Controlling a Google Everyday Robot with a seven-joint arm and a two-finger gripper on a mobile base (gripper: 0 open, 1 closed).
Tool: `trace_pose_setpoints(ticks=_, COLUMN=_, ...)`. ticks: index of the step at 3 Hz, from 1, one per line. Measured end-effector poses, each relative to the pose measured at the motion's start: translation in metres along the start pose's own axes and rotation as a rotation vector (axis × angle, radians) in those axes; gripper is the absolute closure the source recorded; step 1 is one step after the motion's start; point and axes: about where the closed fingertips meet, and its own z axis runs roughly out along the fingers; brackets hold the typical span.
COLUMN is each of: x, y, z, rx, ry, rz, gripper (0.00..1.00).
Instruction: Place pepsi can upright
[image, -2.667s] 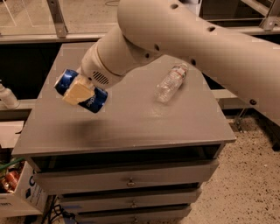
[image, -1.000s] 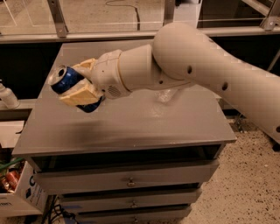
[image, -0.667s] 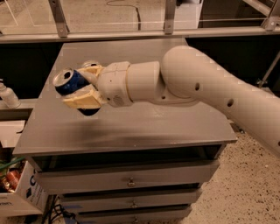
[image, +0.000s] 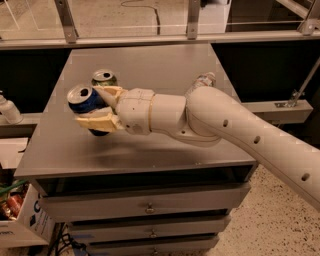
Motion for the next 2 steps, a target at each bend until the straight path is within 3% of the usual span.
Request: trace_pose_setpoints(ticks=2, x=0.021, y=-0.004, z=-0.003, rx=0.001, ry=0.002, rz=-0.019, gripper=1.00)
